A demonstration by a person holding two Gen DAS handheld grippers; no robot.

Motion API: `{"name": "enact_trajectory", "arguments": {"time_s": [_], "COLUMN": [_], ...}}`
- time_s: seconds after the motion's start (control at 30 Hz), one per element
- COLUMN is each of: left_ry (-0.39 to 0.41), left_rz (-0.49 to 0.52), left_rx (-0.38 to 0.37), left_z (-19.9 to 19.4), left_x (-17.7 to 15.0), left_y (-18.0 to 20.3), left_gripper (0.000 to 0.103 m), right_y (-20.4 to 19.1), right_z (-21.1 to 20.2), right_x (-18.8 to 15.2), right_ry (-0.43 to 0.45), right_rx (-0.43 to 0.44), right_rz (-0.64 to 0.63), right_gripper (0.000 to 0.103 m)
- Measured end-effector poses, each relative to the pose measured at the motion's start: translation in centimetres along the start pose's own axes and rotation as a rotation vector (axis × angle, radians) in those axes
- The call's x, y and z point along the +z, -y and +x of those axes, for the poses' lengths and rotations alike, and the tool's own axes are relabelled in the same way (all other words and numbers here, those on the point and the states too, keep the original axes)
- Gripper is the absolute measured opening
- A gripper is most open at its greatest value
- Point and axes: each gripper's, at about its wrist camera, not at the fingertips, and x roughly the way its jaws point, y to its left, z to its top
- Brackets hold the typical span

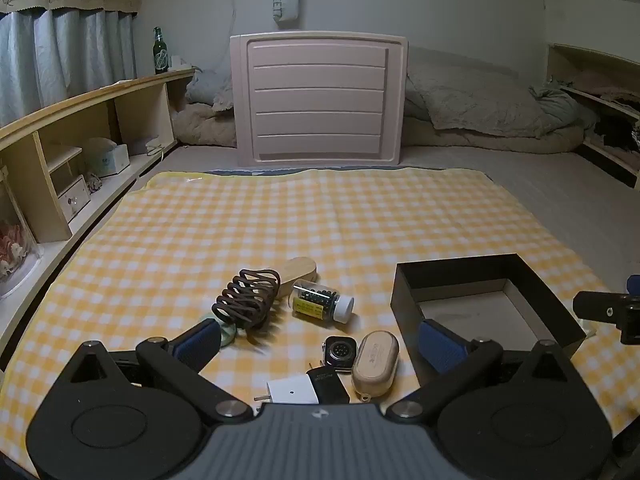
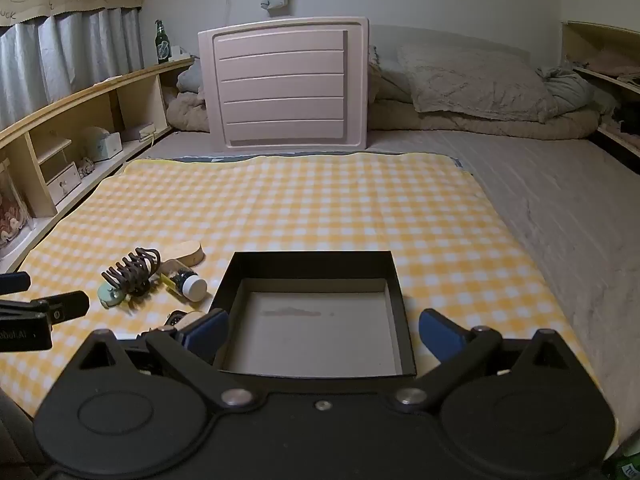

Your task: Organize rigid objects

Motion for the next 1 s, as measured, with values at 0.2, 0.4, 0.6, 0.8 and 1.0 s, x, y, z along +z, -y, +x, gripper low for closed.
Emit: {"name": "enact_trajectory", "arguments": {"time_s": [0.2,0.4,0.6,0.8,1.0], "left_ry": [-0.011,-0.015,-0.014,-0.018,-0.021], "left_rz": [-0.004,-0.004,-0.003,-0.004,-0.002], "left_rx": [-0.007,-0.006,-0.006,-0.007,-0.009], "left_z": [0.1,0.0,-0.1,-0.1,0.5], "left_x": [0.0,0.0,0.0,-1.5,-2.3], "left_y": [0.0,0.0,0.0,-0.3,-0.8], "left_gripper": [0.103,0.103,0.103,0.103,0.103], "right_y": [-0.1,0.0,-0.2,-0.2,-0.2], "right_z": [0.1,-0.2,0.3,0.4,0.4], "right_x": [0.0,0.1,0.0,0.0,0.0], "right_ry": [0.002,-0.002,-0.009,-0.019,-0.020], "right_rx": [0.001,-0.001,-0.004,-0.002,-0.003], "right_rz": [-0.001,-0.003,-0.007,-0.011,-0.012], "right_gripper": [0.102,0.102,0.102,0.102,0.102]}}
